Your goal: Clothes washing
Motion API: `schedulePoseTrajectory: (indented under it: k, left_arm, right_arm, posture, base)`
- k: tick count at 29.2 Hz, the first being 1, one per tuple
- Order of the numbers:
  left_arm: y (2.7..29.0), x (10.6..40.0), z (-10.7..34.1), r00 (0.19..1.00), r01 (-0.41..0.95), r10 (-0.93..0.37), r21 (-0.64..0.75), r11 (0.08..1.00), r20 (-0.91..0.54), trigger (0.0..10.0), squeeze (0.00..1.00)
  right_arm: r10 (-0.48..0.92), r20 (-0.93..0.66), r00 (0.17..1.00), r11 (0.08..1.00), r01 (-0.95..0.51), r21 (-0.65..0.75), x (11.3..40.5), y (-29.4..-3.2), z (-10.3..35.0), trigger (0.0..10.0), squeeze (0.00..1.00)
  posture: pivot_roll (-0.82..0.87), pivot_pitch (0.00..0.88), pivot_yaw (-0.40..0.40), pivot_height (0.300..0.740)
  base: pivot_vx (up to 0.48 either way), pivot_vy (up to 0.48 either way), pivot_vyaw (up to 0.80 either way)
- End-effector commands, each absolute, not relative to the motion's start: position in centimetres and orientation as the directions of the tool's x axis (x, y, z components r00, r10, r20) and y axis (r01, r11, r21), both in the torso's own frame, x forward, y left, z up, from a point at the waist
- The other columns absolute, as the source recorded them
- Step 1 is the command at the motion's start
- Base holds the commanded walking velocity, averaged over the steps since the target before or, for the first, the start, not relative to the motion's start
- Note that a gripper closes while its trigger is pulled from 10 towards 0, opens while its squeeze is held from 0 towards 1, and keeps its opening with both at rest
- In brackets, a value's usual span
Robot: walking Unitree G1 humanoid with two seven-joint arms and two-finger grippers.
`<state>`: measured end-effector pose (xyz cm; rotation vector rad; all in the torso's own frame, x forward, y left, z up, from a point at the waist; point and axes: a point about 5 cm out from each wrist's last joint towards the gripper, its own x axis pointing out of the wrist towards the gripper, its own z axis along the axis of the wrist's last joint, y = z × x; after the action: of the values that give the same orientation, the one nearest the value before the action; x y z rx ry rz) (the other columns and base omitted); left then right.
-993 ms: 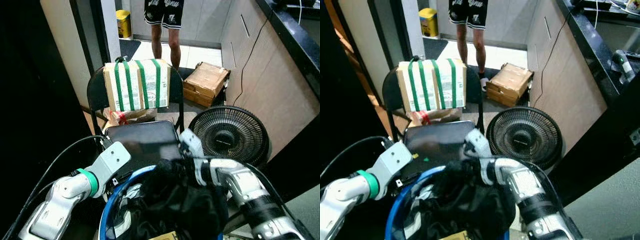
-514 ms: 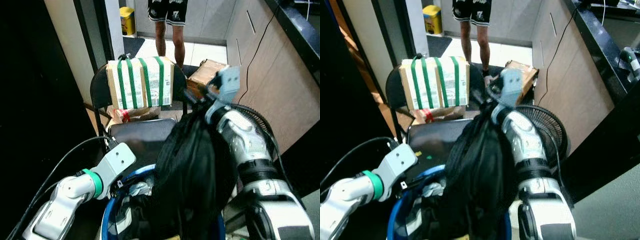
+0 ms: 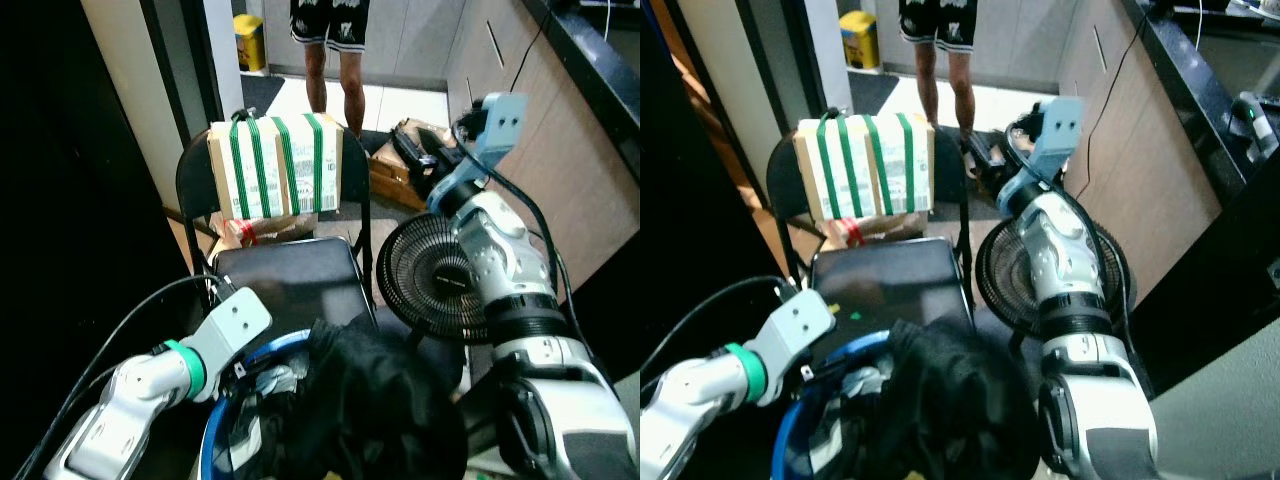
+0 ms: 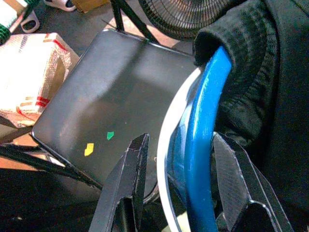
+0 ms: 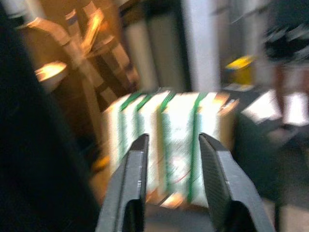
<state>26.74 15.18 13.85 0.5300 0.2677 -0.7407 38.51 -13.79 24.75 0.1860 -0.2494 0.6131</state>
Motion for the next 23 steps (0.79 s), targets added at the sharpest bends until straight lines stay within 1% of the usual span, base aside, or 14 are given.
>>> schedulePoseTrajectory:
  k: [1,3,4,5,6,7,8,10,13,15,17,19,20,23]
  left_arm:
    - [15.3,26.5,13.3,0.702,0.709,-0.561,0.365,0.603,-0.438,10.0,0.00]
    - [15.3,26.5,13.3,0.702,0.709,-0.561,0.365,0.603,-0.438,10.0,0.00]
    - [15.3,26.5,13.3,0.700,0.712,-0.563,0.366,0.599,-0.440,10.0,0.00]
    - [15.2,26.6,13.3,0.697,0.715,-0.566,0.369,0.593,-0.441,10.0,0.00]
    - [15.2,26.7,13.4,0.695,0.717,-0.568,0.371,0.590,-0.441,10.0,0.00]
    - [15.2,26.7,13.4,0.695,0.717,-0.568,0.371,0.590,-0.441,10.0,0.00]
    - [15.1,26.8,13.4,0.693,0.720,-0.570,0.373,0.585,-0.442,10.0,0.00]
    - [15.1,27.0,13.5,0.689,0.724,-0.573,0.375,0.579,-0.444,10.0,0.00]
    - [15.0,27.0,13.4,0.683,0.729,-0.575,0.373,0.574,-0.450,10.0,0.00]
    - [15.0,26.7,13.3,0.670,0.741,-0.580,0.366,0.563,-0.464,10.0,0.00]
    - [15.0,26.7,13.3,0.670,0.741,-0.580,0.366,0.563,-0.464,10.0,0.00]
    - [15.2,26.5,13.1,0.664,0.746,-0.577,0.362,0.559,-0.475,10.0,0.00]
    - [15.2,26.4,13.0,0.663,0.747,-0.576,0.362,0.558,-0.479,10.0,0.00]
    - [15.3,26.4,12.9,0.660,0.749,-0.574,0.363,0.554,-0.485,10.0,0.00]
  right_arm:
    - [0.481,0.311,0.820,0.825,-0.543,0.156,38.0,-15.2,24.1,0.0,0.00]
    - [0.481,0.311,0.820,0.825,-0.543,0.156,38.0,-15.2,24.1,0.0,0.00]
    - [0.454,0.312,0.835,0.839,-0.518,0.166,37.8,-15.8,23.7,0.0,0.00]
    - [0.461,0.278,0.843,0.861,-0.500,0.091,37.5,-15.9,22.9,2.6,0.00]
    - [0.476,0.249,0.844,0.867,-0.497,0.028,37.3,-15.9,22.4,2.6,0.00]
    - [0.476,0.249,0.844,0.867,-0.497,0.028,37.3,-15.9,22.4,2.6,0.00]
    - [0.521,0.202,0.829,0.852,-0.522,-0.053,36.9,-15.4,21.7,10.0,1.00]
    - [0.582,0.144,0.801,0.813,-0.580,-0.059,36.2,-14.5,20.7,10.0,1.00]
    - [0.594,0.081,0.800,0.804,-0.594,-0.036,36.1,-14.6,20.0,10.0,1.00]
    - [0.673,0.002,0.740,0.739,-0.672,-0.045,35.3,-14.5,19.2,10.0,1.00]
    - [0.673,0.002,0.740,0.739,-0.672,-0.045,35.3,-14.5,19.2,10.0,1.00]
    - [0.753,-0.080,0.653,0.649,-0.757,-0.076,34.1,-14.1,18.1,10.0,1.00]
    - [0.773,-0.111,0.625,0.619,-0.781,-0.082,33.6,-13.8,17.5,10.0,1.00]
    - [0.781,-0.150,0.606,0.598,-0.795,-0.099,33.3,-13.4,16.7,10.0,1.00]
  posture:
    - [0.13,0.062,0.059,0.740]
    - [0.13,0.062,0.059,0.740]
    - [0.13,0.062,0.059,0.740]
    - [0.13,0.058,0.070,0.740]
    - [0.13,0.058,0.070,0.740]
    - [0.13,0.058,0.070,0.740]
    - [0.12,0.058,0.073,0.740]
    - [0.13,0.060,0.077,0.740]
    - [0.13,0.060,0.077,0.740]
    - [0.13,0.060,0.077,0.740]
    - [0.13,0.060,0.077,0.740]
    - [0.13,0.060,0.077,0.740]
    - [0.13,0.060,0.077,0.740]
    - [0.13,0.060,0.077,0.740]
  base:
    - [0.000,0.000,0.00]
    - [0.000,0.000,0.00]
    - [0.000,0.000,0.00]
    - [0.000,0.000,0.00]
    - [0.000,0.000,0.00]
    - [0.000,0.000,0.00]
    - [0.000,0.000,0.00]
    - [0.000,0.000,0.00]
    - [0.000,0.000,0.00]
    - [0.000,0.000,0.00]
    - [0.000,0.000,0.00]
    - [0.000,0.000,0.00]
    - [0.000,0.000,0.00]
    - [0.000,0.000,0.00]
